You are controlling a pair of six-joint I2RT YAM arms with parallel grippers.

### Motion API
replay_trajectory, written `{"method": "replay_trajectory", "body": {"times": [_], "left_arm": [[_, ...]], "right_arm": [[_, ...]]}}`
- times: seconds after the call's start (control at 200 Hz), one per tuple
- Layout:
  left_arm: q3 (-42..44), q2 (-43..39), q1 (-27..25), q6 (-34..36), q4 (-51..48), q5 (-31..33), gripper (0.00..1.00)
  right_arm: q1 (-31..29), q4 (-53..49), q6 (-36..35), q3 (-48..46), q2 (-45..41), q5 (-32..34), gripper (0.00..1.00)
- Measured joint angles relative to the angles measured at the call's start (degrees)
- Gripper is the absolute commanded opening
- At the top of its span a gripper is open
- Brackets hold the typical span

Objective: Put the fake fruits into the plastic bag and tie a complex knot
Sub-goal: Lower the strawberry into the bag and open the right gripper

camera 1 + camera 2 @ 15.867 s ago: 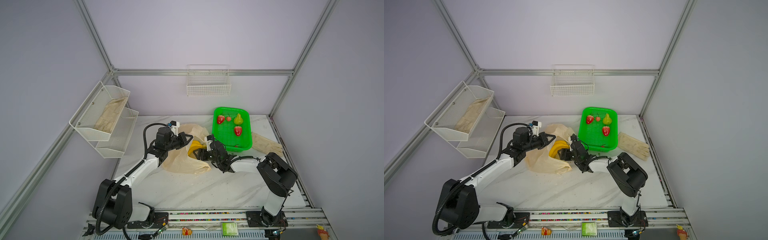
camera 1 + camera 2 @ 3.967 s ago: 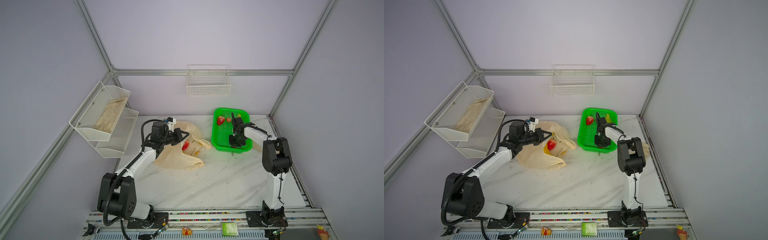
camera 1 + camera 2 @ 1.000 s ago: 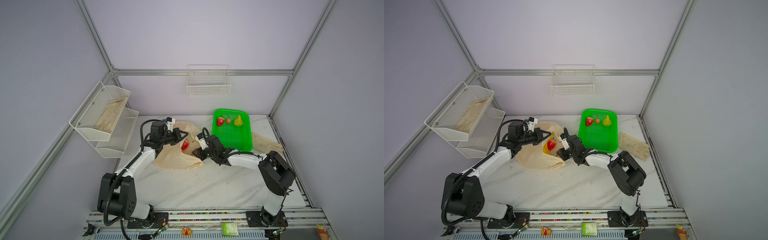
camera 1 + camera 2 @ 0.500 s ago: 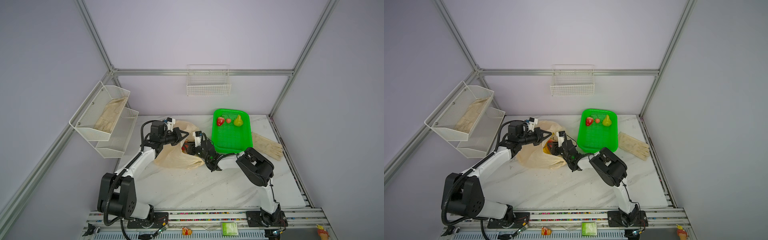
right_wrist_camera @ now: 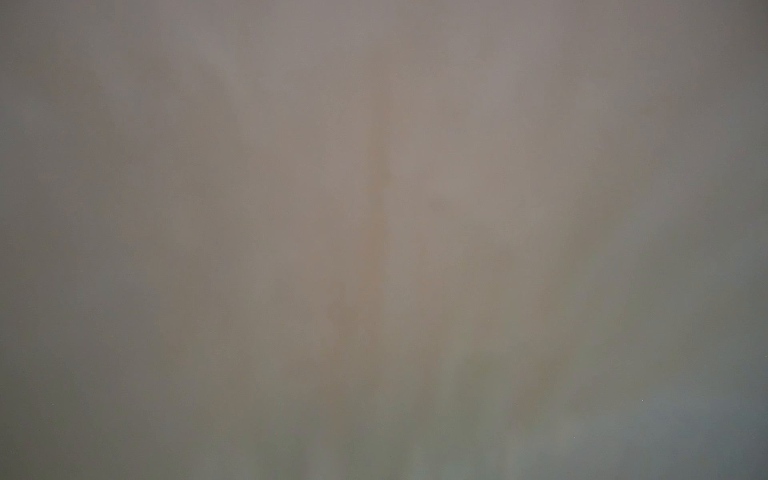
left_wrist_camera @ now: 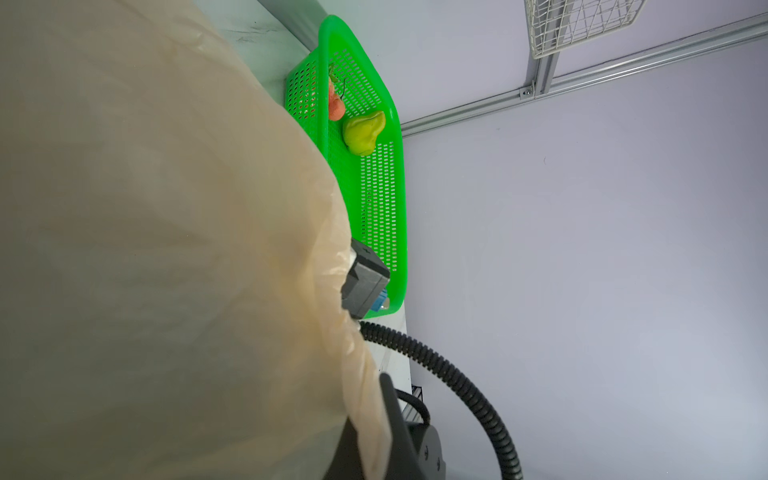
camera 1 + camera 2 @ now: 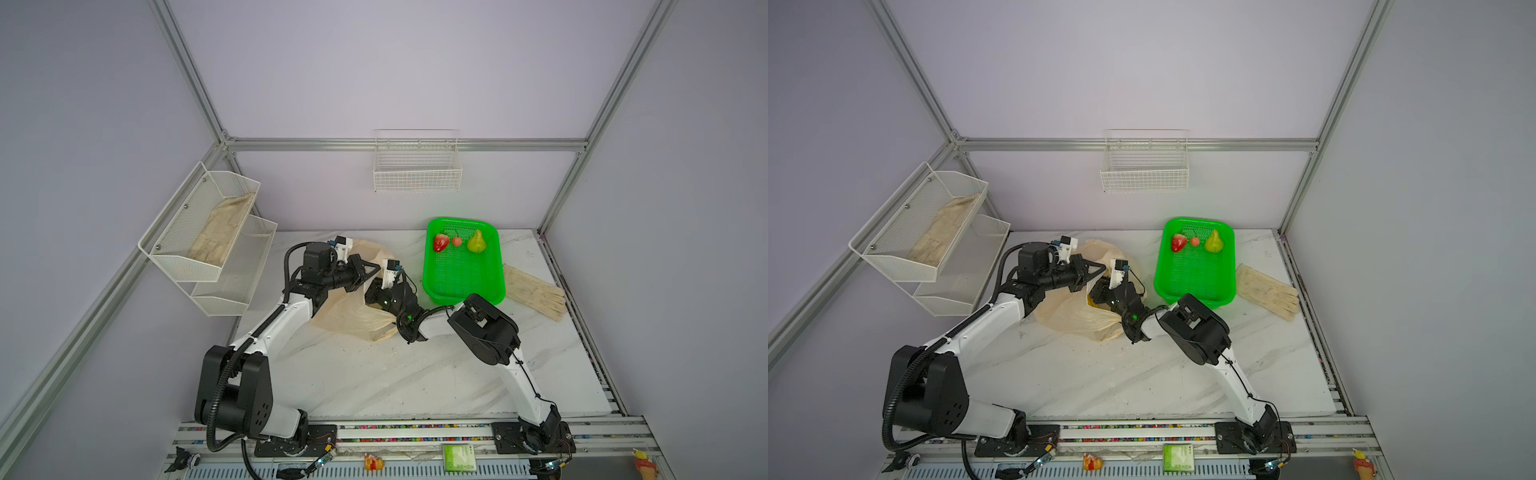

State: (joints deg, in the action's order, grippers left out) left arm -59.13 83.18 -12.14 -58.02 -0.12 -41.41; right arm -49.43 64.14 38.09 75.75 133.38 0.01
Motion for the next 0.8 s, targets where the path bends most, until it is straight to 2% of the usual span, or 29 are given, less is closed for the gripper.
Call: {"method": "replay_trajectory", "body": {"times": [0.095, 0.24, 0.325, 0.595, 0.8], "left_arm": [[0.00, 0.00, 0.00, -0.07, 0.07, 0.02, 0.00], [0.00, 0.00, 0.00, -0.11, 0.31, 0.02, 0.00], [0.00, 0.00, 0.00, -0.11, 0.66, 0.00, 0.00], [0.00, 0.00, 0.17, 0.07, 0.87, -0.24, 0.00], [0.00, 0.61, 1.29, 0.59, 0.76, -0.13, 0.00]], "right_arm": [[-0.09, -0.44, 0.46, 1.57, 1.68, 0.68, 0.46], [-0.09, -1.88, -0.31, 2.84, 2.58, 0.66, 0.67], [-0.09, -3.02, -1.66, 2.29, 2.36, 0.63, 0.74], [-0.11, -7.61, -6.60, -5.66, -5.60, 1.09, 0.74], [-0.07, -18.23, -12.83, -6.91, -13.00, 1.51, 0.72]]}}
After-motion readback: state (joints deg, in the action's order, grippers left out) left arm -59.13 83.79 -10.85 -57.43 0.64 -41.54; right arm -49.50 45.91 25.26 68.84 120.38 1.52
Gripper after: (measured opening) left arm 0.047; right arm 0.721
